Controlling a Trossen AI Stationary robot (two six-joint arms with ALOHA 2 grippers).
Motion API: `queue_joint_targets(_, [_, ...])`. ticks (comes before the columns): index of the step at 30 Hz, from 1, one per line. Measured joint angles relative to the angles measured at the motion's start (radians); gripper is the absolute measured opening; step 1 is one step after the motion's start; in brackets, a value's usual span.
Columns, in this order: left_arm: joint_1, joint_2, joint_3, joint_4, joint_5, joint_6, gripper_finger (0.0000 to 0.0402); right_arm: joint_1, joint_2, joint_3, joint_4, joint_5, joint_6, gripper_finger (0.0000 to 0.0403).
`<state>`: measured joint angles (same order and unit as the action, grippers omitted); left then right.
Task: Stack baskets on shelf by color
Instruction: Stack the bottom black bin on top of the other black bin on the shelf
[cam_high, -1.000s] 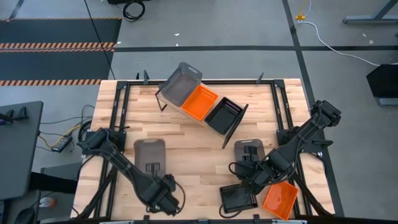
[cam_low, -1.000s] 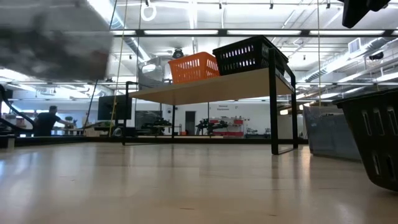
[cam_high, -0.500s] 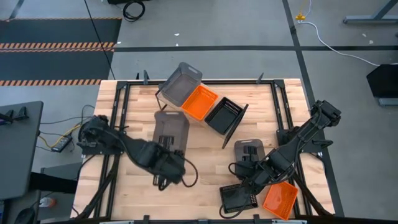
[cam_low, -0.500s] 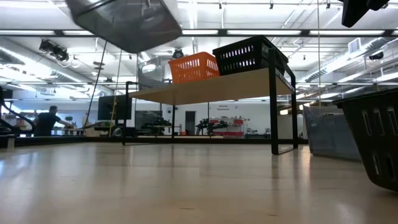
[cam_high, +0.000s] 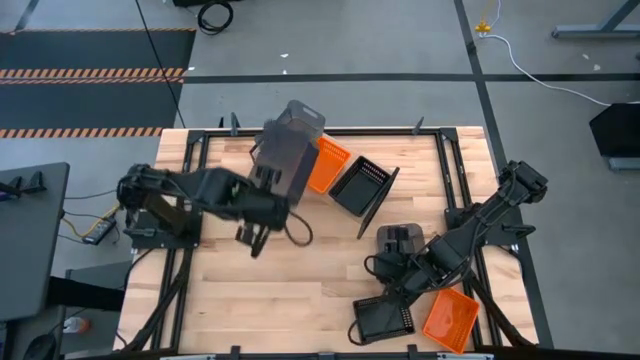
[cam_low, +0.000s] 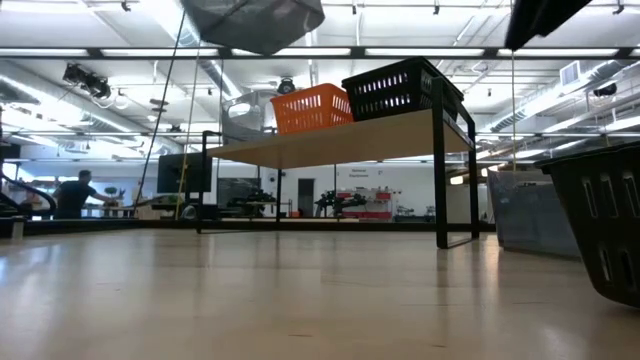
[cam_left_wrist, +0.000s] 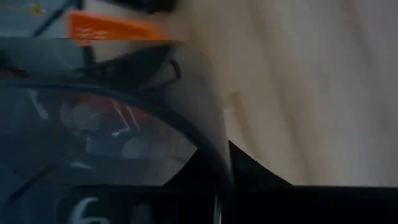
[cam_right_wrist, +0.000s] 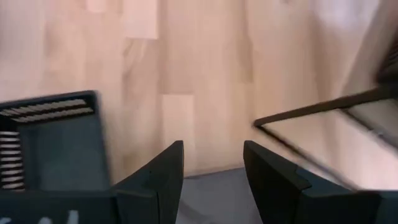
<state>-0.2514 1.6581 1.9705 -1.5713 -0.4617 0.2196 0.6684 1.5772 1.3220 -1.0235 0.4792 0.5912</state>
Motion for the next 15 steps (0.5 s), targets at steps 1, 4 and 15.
queue_joint_targets(1, [0.022,-0.008,0.000,0.000,-0.011,0.038,0.0006,-0.007,0.000,0.000,-0.001,0.002,-0.023,0.0174])
queue_joint_targets(4, [0.097,-0.027,0.000,-0.001,-0.031,0.160,0.0006,-0.024,0.000,0.000,0.001,0.001,-0.052,0.0174])
queue_joint_targets(15, [0.421,-0.027,-0.001,0.016,0.063,0.553,0.0007,-0.049,0.000,0.000,0.036,-0.031,-0.072,0.0174])
